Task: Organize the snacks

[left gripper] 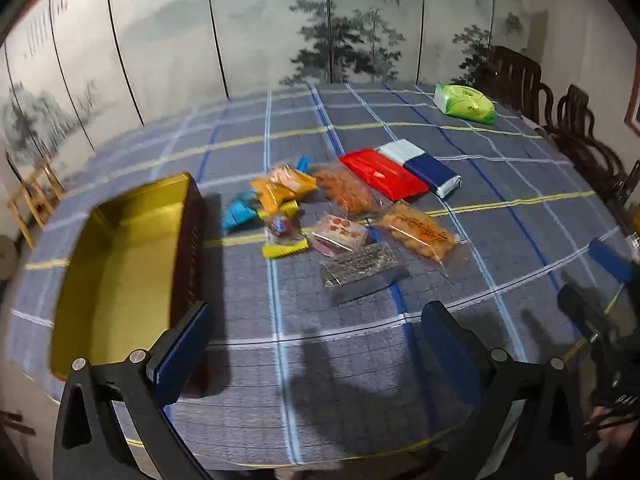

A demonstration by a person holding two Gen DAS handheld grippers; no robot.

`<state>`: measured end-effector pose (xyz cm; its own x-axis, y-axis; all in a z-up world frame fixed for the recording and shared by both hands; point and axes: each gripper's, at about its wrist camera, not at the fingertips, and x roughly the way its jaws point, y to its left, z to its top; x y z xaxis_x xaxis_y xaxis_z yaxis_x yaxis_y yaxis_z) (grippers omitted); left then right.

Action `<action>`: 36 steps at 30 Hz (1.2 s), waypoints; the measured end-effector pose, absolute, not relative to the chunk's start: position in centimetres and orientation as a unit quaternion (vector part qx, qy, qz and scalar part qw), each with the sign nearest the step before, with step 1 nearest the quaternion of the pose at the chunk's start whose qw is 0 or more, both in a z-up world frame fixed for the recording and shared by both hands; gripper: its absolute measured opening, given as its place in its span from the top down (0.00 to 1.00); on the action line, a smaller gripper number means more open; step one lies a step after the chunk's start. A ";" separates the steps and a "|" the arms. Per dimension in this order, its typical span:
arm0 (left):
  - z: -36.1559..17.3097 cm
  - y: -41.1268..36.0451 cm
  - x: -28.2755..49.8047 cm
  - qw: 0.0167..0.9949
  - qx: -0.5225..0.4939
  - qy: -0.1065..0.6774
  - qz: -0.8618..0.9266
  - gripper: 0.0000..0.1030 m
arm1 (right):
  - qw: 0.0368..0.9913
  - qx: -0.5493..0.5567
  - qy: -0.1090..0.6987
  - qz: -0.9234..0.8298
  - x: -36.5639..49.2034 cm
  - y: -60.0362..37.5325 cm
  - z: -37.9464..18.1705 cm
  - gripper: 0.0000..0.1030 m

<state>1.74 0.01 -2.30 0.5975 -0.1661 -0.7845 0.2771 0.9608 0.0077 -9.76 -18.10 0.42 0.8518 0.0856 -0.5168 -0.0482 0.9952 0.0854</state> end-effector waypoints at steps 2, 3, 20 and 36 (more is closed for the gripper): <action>-2.5 0.5 2.8 0.885 0.039 0.445 -0.132 0.02 | 0.960 0.040 0.276 0.038 -10.3 -18.3 -0.3 0.00; -2.7 0.6 3.2 0.884 0.031 0.448 -0.131 0.04 | 0.957 0.042 0.285 0.040 -9.8 -18.3 -0.5 0.00; -6.3 -2.2 6.9 0.873 -0.032 0.479 -0.084 0.15 | 0.938 0.084 0.332 0.045 -7.9 -20.8 -2.0 0.00; -7.9 -3.2 6.5 0.867 0.005 0.486 -0.105 0.46 | 0.932 0.106 0.343 0.039 -7.5 -22.6 -3.6 0.00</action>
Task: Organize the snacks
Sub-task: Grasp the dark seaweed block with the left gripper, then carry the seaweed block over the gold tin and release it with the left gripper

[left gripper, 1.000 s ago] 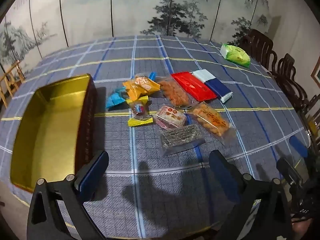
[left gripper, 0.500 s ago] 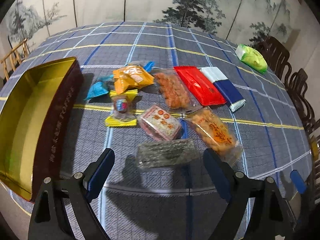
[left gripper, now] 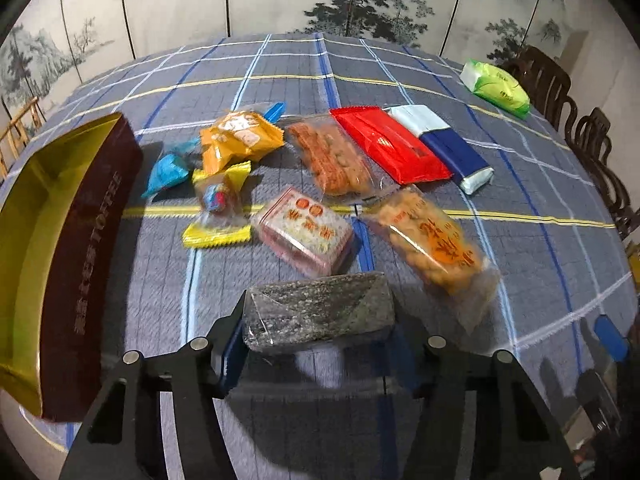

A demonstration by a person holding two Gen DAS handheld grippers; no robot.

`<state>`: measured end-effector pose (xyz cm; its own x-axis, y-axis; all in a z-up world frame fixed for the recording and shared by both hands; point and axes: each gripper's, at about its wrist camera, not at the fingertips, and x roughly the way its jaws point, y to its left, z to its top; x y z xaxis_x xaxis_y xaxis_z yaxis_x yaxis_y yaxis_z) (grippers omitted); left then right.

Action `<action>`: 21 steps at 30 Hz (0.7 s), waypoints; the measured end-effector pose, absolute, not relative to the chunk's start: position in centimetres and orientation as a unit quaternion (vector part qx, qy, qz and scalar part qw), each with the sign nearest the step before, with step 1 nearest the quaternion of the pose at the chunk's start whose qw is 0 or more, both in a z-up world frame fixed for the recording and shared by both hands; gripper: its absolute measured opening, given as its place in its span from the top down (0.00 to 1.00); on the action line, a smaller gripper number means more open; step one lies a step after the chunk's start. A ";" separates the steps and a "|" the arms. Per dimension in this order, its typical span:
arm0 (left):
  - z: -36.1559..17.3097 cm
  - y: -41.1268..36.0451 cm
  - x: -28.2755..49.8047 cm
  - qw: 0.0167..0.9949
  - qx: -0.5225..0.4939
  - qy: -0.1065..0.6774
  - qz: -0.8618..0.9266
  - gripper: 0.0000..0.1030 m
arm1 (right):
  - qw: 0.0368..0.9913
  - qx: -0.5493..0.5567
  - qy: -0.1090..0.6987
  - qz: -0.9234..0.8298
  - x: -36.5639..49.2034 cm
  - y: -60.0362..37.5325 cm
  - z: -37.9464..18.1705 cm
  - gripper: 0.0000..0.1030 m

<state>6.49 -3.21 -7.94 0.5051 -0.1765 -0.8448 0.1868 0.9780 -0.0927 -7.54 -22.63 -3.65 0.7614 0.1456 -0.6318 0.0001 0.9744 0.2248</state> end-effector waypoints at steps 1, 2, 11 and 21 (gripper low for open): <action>-7.7 -3.1 6.0 0.868 0.007 0.484 -0.111 0.46 | 0.933 0.103 0.344 0.038 -7.5 -22.6 -3.6 0.00; -7.3 -2.8 5.3 0.869 0.008 0.482 -0.116 0.46 | 0.933 0.099 0.344 0.037 -7.6 -22.6 -3.6 0.00; -4.1 -1.3 2.6 0.877 -0.004 0.463 -0.126 0.46 | 0.937 0.073 0.341 0.011 -7.7 -21.8 -4.8 0.00; -0.7 1.5 2.3 0.898 -0.007 0.427 -0.101 0.46 | 0.938 0.056 0.341 -0.014 -8.1 -21.6 -6.5 0.00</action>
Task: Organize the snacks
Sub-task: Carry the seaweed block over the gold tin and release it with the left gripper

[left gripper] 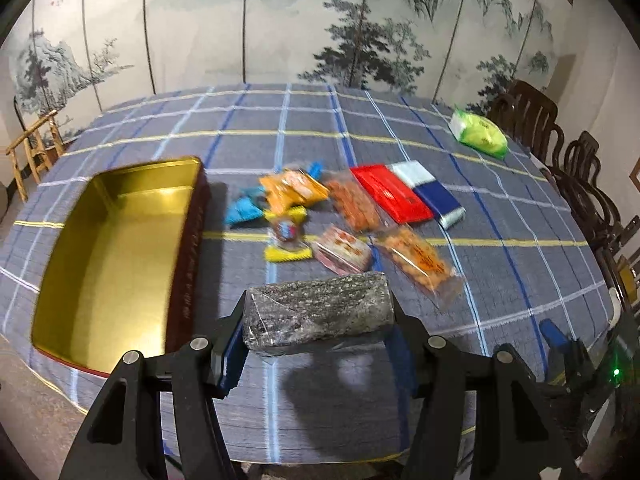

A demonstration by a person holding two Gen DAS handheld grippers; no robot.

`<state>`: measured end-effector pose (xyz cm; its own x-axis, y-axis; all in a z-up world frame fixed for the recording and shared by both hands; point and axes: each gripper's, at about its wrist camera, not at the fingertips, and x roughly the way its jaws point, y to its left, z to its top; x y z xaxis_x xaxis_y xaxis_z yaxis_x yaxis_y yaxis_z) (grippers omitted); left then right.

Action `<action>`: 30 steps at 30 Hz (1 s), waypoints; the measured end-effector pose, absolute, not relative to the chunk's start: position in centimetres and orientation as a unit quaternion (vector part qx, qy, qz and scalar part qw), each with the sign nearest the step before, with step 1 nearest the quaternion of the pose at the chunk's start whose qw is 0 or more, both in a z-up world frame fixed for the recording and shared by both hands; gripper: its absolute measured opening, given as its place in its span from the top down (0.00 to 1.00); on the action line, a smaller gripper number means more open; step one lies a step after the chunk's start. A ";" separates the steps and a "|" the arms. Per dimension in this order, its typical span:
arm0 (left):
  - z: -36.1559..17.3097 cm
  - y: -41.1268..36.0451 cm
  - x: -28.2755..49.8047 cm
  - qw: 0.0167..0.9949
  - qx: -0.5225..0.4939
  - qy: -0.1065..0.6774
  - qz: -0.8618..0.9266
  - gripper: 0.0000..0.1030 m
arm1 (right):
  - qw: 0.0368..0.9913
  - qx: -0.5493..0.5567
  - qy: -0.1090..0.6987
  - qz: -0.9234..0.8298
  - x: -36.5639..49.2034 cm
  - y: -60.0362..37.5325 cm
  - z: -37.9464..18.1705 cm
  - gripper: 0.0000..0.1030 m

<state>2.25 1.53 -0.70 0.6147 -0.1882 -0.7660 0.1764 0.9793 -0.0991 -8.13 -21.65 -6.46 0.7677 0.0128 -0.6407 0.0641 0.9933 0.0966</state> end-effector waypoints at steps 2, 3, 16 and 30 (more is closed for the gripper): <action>0.0 2.4 2.5 0.903 -0.005 0.419 -0.093 0.46 | 0.939 0.055 0.339 -0.015 -8.2 -21.6 -6.6 0.00; 0.2 2.9 2.6 0.904 -0.007 0.417 -0.089 0.46 | 0.940 0.055 0.337 -0.015 -8.3 -21.5 -6.5 0.00; 0.6 8.4 5.4 0.913 0.012 0.407 -0.023 0.46 | 0.940 0.063 0.334 -0.021 -8.3 -21.9 -6.9 0.00; -0.7 12.3 8.9 0.907 0.034 0.420 0.025 0.46 | 0.940 0.051 0.336 -0.027 -8.2 -21.4 -7.2 0.00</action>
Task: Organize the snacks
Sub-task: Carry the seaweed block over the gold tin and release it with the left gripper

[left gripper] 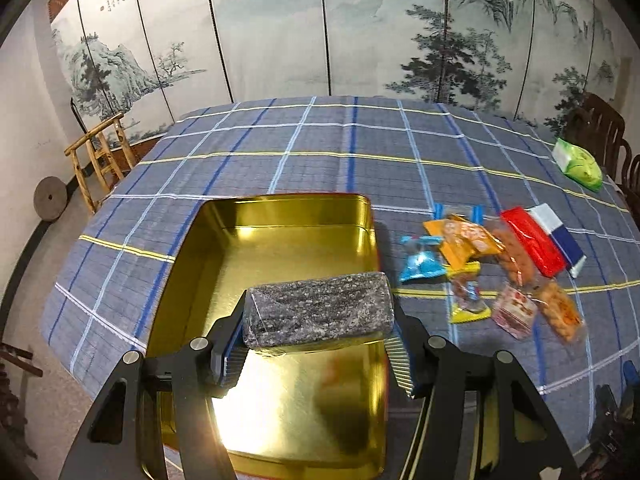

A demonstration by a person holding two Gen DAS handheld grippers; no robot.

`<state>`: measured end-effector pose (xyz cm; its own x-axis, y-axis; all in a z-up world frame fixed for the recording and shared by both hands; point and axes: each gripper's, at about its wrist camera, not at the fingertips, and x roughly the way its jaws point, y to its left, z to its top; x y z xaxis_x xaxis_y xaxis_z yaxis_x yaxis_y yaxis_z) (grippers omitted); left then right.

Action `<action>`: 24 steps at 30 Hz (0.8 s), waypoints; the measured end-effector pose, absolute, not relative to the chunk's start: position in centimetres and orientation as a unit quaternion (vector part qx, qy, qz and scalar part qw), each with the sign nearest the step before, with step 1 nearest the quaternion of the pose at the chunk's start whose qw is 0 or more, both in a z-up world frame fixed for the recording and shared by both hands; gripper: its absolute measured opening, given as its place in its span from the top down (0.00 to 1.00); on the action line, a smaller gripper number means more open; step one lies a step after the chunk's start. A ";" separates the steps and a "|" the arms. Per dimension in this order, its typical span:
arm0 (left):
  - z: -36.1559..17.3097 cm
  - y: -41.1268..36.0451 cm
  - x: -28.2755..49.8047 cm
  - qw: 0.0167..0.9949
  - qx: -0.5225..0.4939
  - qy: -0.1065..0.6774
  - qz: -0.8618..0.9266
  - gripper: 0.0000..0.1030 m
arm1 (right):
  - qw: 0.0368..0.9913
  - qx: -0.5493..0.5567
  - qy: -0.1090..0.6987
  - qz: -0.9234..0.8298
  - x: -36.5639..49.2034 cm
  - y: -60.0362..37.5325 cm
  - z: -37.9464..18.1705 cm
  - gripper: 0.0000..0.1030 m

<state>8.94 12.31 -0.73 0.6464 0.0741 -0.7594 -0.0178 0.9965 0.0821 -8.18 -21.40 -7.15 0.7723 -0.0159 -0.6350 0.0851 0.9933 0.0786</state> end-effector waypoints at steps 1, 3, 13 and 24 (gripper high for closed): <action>-0.7 12.5 9.1 0.907 0.036 0.419 0.027 0.46 | 0.940 0.051 0.337 -0.027 -8.2 -21.4 -7.2 0.00; -0.7 12.9 9.8 0.906 0.041 0.420 0.031 0.46 | 0.940 0.049 0.337 -0.029 -8.1 -21.3 -7.2 0.00; -2.3 16.5 15.4 0.890 0.035 0.451 0.061 0.46 | 0.940 0.039 0.339 -0.034 -8.0 -21.0 -7.4 0.00; -5.1 19.3 20.7 0.865 0.028 0.492 0.088 0.46 | 0.939 0.032 0.340 -0.039 -7.8 -20.8 -7.5 0.00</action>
<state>20.72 19.29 -5.11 0.4996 0.1794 -0.8475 -0.1241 0.9831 0.1349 -7.77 -20.80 -7.48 0.7653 -0.0510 -0.6417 0.0940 0.9950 0.0330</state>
